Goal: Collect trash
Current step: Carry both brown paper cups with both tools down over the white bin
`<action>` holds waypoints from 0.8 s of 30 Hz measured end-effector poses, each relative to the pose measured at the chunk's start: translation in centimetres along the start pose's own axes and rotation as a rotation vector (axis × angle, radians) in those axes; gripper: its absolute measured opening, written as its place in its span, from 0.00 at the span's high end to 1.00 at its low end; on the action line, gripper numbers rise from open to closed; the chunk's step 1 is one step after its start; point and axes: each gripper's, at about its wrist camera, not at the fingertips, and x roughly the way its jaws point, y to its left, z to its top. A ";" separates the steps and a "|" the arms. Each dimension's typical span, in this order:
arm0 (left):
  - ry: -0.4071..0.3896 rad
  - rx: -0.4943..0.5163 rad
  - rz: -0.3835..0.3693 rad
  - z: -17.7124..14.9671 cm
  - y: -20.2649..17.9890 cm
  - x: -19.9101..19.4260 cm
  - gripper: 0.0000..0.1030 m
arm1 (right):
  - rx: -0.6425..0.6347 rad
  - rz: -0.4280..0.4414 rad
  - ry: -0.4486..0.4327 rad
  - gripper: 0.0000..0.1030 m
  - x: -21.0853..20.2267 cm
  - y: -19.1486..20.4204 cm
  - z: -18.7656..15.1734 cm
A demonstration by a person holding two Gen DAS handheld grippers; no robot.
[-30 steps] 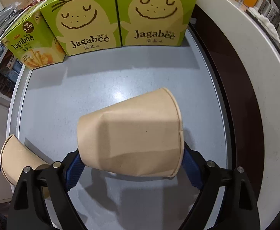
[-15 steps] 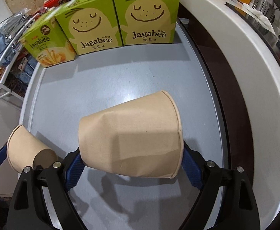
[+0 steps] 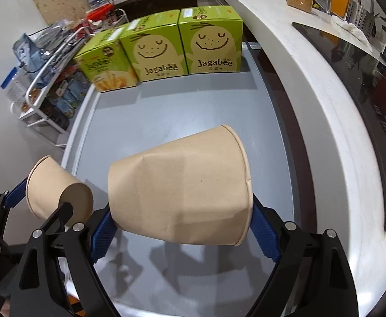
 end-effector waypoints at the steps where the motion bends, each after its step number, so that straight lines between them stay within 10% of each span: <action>1: -0.001 -0.002 -0.001 -0.2 0.0 -0.3 0.10 | -0.007 0.008 -0.001 0.16 -0.5 0.0 -0.5; 24: 0.015 -0.012 -0.032 -10.9 -2.3 -10.2 0.10 | -0.112 0.215 0.042 0.16 -9.6 0.4 -14.8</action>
